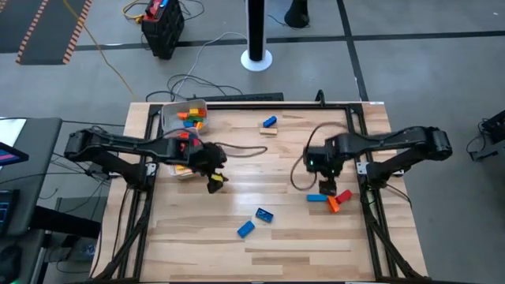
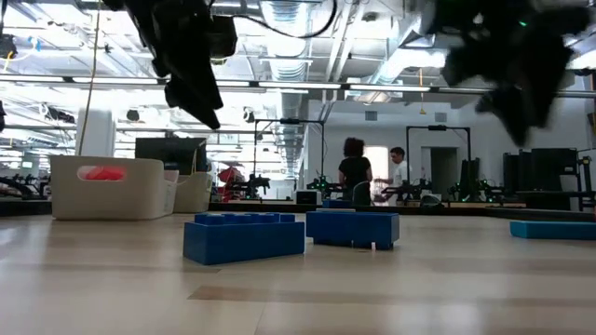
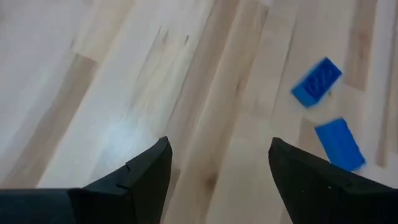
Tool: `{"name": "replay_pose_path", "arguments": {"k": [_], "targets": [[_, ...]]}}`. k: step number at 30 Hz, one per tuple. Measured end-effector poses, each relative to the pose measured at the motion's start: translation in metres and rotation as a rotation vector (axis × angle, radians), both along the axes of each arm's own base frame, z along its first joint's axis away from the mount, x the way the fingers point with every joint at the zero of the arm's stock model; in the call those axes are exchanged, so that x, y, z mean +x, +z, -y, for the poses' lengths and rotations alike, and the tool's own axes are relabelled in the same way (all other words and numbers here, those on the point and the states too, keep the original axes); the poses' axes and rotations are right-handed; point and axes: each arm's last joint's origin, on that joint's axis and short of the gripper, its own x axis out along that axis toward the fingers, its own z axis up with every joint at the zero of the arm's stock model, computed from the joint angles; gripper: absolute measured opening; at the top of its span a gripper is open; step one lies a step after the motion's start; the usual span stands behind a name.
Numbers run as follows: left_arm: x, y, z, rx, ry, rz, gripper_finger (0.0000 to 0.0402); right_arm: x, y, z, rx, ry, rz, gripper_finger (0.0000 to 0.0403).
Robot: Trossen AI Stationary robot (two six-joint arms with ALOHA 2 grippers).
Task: Sort blocks by size
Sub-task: Put the large blue wooden block into the white bin
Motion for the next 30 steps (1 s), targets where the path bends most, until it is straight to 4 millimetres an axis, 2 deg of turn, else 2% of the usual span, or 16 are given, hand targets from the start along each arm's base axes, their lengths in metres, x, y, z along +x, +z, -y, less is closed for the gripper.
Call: {"name": "replay_pose_path", "arguments": {"k": [5, 12, 16, 23, 30], "targets": [[0.010, -0.002, 0.011, 0.075, 0.016, 0.059, 0.0254, -0.004, -0.034, -0.011, 0.005, 0.029, 0.017, 0.0281], [0.017, -0.001, 0.009, 0.031, 0.086, 0.110, 0.0254, -0.003, -0.053, -0.034, -0.089, 0.169, 0.127, 0.0281], [0.019, 0.008, 0.008, 0.062, 0.116, 0.132, 0.0254, -0.007, -0.068, -0.044, -0.150, 0.215, 0.168, 0.0281], [0.020, 0.014, 0.008, 0.077, 0.109, 0.144, 0.0254, -0.019, -0.092, -0.051, -0.206, 0.238, 0.190, 0.0281], [0.020, 0.014, 0.008, 0.079, 0.107, 0.142, 0.0254, -0.022, -0.100, -0.050, -0.207, 0.200, 0.200, 0.0272]]}}
